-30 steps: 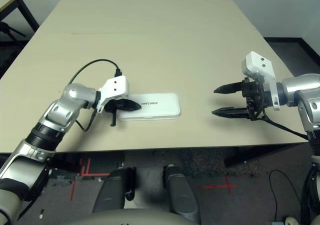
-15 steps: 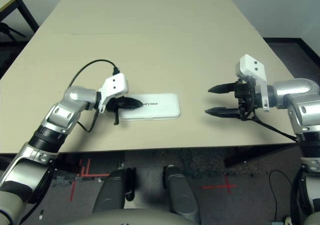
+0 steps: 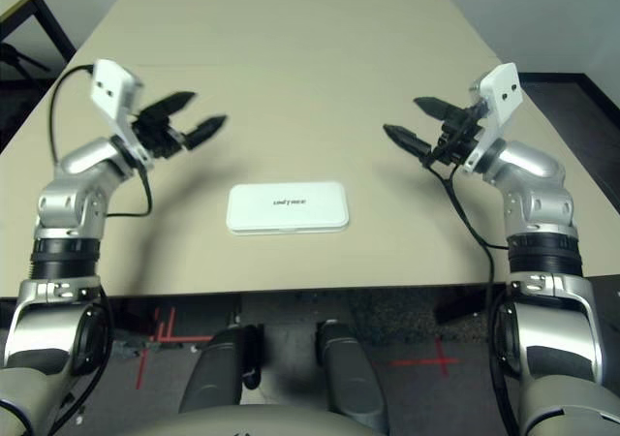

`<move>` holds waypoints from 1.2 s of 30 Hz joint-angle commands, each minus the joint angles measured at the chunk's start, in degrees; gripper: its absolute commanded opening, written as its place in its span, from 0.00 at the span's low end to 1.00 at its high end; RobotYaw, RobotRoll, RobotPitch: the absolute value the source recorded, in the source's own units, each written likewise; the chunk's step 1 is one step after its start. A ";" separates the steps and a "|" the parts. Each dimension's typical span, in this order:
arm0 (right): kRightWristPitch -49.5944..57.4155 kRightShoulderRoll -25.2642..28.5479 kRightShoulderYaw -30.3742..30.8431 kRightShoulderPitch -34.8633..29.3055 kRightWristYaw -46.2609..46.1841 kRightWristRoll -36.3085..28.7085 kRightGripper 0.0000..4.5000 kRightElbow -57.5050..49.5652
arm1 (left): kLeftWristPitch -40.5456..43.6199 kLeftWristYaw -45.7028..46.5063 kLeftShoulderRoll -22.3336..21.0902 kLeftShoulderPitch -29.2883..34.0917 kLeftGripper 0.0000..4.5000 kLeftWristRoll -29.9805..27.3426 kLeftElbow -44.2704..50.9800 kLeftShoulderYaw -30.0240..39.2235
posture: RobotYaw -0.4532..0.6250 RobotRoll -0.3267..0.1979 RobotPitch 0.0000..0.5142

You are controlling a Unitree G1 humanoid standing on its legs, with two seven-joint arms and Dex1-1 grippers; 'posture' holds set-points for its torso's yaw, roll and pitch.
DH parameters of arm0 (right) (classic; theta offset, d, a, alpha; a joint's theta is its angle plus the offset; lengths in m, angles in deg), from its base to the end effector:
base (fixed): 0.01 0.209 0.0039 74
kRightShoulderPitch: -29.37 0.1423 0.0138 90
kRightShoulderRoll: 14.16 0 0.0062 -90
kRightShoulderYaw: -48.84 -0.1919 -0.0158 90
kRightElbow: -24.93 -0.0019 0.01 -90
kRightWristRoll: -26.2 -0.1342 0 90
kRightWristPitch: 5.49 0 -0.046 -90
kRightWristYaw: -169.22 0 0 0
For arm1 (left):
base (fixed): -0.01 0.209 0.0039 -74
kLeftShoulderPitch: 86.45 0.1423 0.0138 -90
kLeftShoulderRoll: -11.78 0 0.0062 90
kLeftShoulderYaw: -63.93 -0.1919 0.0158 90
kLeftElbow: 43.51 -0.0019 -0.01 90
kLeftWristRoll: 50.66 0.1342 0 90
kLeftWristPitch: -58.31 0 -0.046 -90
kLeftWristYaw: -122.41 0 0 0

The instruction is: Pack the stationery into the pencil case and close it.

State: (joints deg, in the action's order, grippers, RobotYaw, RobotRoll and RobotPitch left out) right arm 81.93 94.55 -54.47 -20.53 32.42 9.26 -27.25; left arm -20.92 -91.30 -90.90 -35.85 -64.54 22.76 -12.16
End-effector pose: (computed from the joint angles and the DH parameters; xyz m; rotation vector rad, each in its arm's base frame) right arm 0.3057 -0.3071 0.1641 -0.1767 -0.1750 0.4064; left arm 0.3095 0.2703 0.1742 0.1254 -0.1549 -0.3447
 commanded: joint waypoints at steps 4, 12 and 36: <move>-6.75 -0.13 -4.07 3.91 -15.25 3.11 1.00 12.55 | -11.07 6.34 -3.83 -1.49 0.99 1.35 -14.25 4.51 | 0.39 0.62 0.24; -9.48 1.73 -6.16 6.67 -25.22 4.10 1.00 23.96 | -18.65 8.93 -5.18 -0.48 0.99 0.49 -23.47 7.31 | 0.39 0.62 0.26; -10.95 0.47 -4.94 7.70 -22.25 6.22 1.00 26.05 | -18.59 9.36 -3.72 3.50 0.99 -0.37 -19.38 7.23 | 0.39 0.62 0.41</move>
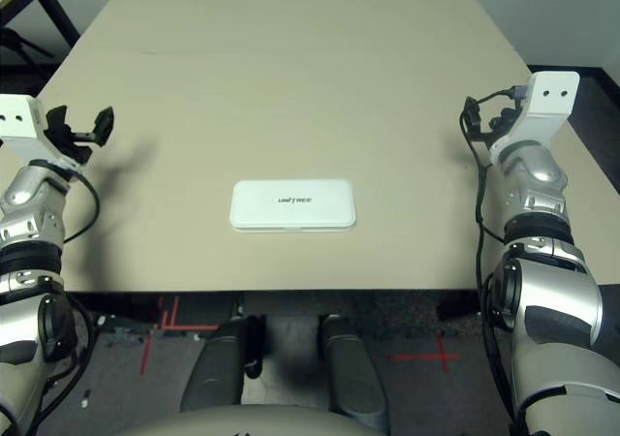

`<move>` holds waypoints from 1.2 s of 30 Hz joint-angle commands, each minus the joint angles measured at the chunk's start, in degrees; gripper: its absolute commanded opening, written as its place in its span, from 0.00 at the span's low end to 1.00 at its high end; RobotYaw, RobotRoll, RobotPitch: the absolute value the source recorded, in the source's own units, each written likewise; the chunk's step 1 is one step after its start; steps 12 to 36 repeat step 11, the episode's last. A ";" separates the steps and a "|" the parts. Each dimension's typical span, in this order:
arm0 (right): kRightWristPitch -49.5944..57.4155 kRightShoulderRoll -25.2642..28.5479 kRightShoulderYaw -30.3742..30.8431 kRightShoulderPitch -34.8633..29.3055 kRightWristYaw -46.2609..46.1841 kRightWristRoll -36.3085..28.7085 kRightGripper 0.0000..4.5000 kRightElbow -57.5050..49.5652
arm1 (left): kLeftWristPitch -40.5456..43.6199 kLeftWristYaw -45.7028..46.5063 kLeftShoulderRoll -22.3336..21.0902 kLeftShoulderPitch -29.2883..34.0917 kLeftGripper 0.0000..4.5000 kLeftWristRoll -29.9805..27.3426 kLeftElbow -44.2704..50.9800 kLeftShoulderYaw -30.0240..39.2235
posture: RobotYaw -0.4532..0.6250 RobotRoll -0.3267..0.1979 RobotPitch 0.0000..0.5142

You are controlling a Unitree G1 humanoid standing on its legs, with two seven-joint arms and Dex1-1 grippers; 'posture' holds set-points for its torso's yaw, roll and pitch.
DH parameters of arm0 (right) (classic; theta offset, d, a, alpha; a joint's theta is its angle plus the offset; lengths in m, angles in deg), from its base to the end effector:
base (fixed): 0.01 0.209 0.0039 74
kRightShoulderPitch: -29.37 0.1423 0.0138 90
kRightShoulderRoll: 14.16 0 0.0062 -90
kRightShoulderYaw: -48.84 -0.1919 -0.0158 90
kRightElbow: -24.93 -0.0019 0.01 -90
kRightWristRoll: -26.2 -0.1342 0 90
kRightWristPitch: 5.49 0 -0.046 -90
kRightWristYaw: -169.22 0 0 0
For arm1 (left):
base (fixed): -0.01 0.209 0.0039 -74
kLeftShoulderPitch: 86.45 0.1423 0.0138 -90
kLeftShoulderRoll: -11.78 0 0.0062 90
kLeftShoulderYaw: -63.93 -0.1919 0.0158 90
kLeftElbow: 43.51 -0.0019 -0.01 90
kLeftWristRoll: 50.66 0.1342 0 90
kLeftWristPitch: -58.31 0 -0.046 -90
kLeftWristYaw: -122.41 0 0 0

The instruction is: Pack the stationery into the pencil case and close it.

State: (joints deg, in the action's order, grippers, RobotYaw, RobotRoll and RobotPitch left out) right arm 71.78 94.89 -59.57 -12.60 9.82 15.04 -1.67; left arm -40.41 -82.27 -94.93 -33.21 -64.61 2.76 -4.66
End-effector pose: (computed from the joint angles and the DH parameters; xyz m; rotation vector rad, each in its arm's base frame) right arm 0.3119 -0.3267 0.1402 -0.0791 -0.1062 -0.1263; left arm 0.2900 0.3264 0.1340 0.0936 -0.1905 0.0392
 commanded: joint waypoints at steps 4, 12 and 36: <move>-0.99 0.14 0.37 -0.22 0.53 0.75 1.00 0.32 | 0.94 0.13 0.66 0.32 0.99 -0.16 0.41 -0.61 | 0.39 0.62 0.41; -1.61 0.23 0.88 -0.59 1.00 1.62 1.00 0.08 | 0.97 0.00 1.33 0.55 0.99 -0.18 0.96 -0.84 | 0.39 0.62 0.41; -1.61 0.23 0.88 -0.59 1.00 1.62 1.00 0.08 | 0.97 0.00 1.33 0.55 0.99 -0.18 0.96 -0.84 | 0.39 0.62 0.41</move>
